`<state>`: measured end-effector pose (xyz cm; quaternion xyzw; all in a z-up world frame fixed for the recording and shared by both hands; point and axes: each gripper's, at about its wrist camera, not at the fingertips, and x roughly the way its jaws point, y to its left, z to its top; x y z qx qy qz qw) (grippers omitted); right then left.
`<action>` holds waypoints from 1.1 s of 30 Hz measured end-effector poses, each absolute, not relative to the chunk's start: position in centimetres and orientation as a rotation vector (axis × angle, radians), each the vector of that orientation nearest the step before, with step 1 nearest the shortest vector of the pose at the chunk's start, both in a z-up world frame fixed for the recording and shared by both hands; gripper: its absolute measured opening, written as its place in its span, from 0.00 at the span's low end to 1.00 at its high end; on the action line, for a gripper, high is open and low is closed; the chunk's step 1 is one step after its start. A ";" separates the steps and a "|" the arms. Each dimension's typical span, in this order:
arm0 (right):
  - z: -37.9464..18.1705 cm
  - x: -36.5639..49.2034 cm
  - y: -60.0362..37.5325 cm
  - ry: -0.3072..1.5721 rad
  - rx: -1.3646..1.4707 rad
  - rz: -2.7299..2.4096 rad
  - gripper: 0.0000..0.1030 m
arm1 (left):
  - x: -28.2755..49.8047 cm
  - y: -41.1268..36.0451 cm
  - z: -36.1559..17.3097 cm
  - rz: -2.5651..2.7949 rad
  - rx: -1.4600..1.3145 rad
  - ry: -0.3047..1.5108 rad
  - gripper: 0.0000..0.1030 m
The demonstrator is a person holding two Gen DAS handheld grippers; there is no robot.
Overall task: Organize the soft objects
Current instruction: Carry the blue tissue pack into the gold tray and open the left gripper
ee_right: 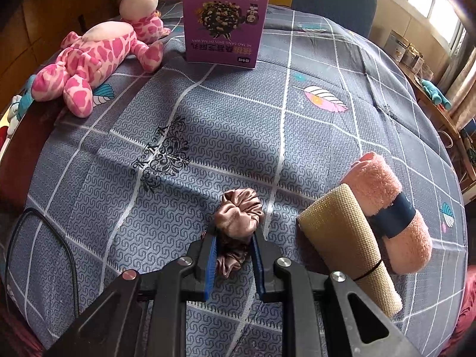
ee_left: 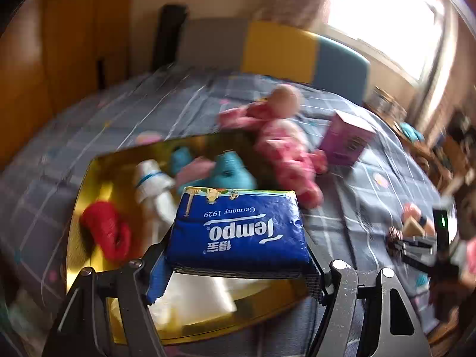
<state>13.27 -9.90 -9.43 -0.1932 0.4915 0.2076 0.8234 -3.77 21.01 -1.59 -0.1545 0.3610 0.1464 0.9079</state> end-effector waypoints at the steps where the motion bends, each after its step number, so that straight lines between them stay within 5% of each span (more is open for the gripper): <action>1: -9.4 13.2 -9.9 1.044 -0.414 0.441 0.19 | -4.0 22.4 -1.8 0.328 -0.355 0.750 0.72; 13: -9.3 13.1 -9.6 1.040 -0.432 0.432 0.19 | -3.9 30.8 -4.9 0.471 -0.534 0.827 0.73; 18: -9.3 13.1 -9.6 1.043 -0.428 0.432 0.19 | -2.9 30.9 -5.9 0.483 -0.478 0.857 0.88; 33: -9.3 12.9 -9.4 1.031 -0.448 0.417 0.19 | -6.2 26.2 -2.9 0.504 -0.269 0.761 0.92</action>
